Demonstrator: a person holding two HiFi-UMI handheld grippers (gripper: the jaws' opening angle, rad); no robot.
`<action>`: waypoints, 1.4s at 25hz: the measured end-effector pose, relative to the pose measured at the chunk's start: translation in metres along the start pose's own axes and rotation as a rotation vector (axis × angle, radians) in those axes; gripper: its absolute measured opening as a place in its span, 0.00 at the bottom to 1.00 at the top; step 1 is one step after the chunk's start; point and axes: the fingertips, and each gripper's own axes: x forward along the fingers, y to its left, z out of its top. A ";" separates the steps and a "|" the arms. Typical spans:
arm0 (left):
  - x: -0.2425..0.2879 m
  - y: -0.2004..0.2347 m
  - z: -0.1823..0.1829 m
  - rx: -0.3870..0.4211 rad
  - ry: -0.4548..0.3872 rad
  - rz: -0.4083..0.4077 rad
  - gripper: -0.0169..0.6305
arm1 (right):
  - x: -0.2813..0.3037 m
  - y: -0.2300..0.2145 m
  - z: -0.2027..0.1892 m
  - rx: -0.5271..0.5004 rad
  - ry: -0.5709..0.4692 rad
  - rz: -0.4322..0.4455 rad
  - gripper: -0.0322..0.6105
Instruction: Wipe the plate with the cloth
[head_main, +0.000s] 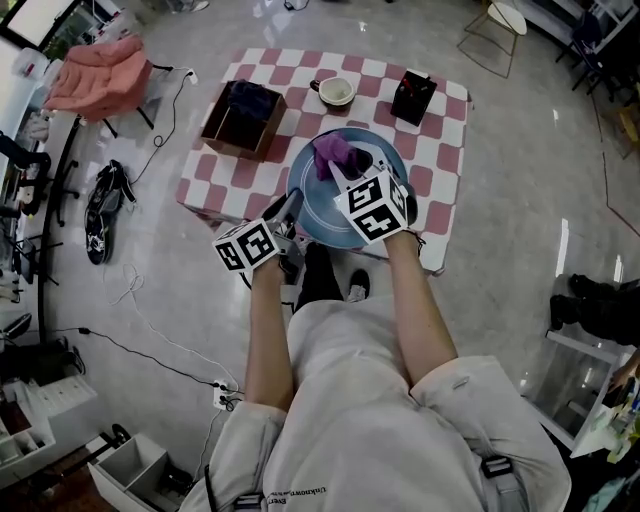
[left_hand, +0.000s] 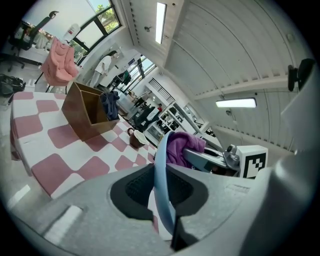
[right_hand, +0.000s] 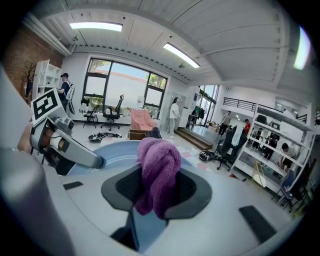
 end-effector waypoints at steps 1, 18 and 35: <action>-0.001 0.001 0.000 0.001 0.001 0.003 0.10 | -0.001 -0.002 -0.001 0.007 0.000 -0.006 0.26; -0.021 0.036 -0.021 -0.149 -0.067 0.149 0.10 | -0.025 -0.049 -0.060 0.145 0.062 -0.126 0.26; 0.046 0.102 -0.049 -0.224 0.129 0.260 0.10 | -0.107 -0.100 -0.137 0.418 0.134 -0.446 0.26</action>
